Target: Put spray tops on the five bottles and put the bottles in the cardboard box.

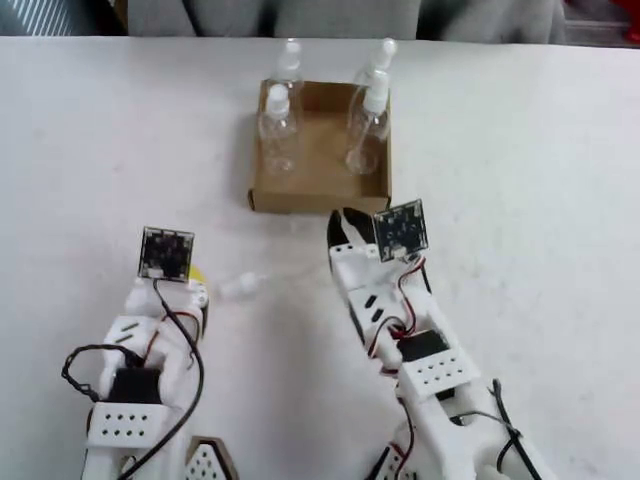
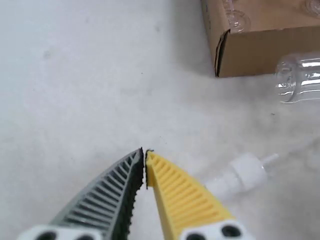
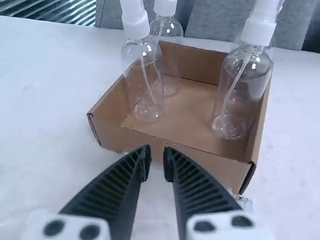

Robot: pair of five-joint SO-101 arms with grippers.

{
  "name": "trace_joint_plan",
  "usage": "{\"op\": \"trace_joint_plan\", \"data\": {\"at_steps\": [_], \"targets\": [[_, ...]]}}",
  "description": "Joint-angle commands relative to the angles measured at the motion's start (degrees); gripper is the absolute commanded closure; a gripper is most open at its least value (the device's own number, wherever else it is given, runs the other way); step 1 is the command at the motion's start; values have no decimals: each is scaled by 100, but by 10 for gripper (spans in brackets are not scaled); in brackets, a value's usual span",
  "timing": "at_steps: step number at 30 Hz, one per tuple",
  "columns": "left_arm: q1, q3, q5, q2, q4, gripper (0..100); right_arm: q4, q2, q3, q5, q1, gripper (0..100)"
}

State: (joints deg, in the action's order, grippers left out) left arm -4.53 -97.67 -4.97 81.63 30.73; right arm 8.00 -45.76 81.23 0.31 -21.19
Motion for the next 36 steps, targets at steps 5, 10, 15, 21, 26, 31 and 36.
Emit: {"op": "trace_joint_plan", "data": {"at_steps": [5,10,15,21,26,31,36], "targets": [[-22,35,-44,57,-79,980,857,1209,-527,-44,75,975],[-31,35,-44,48,-70,980,1077,2527,-1196,-44,242,975],[-31,35,-44,48,-70,980,1086,3538,-1855,-44,303,975],[-31,35,-44,48,-70,980,1086,4180,-2110,-44,303,975],[-31,35,-44,48,-70,980,1068,4268,-2057,-9,312,975],[-31,35,-44,48,-70,980,1068,4031,-1749,0,303,975],[-31,35,-44,48,-70,980,1051,3371,-1108,9,259,975]]}}
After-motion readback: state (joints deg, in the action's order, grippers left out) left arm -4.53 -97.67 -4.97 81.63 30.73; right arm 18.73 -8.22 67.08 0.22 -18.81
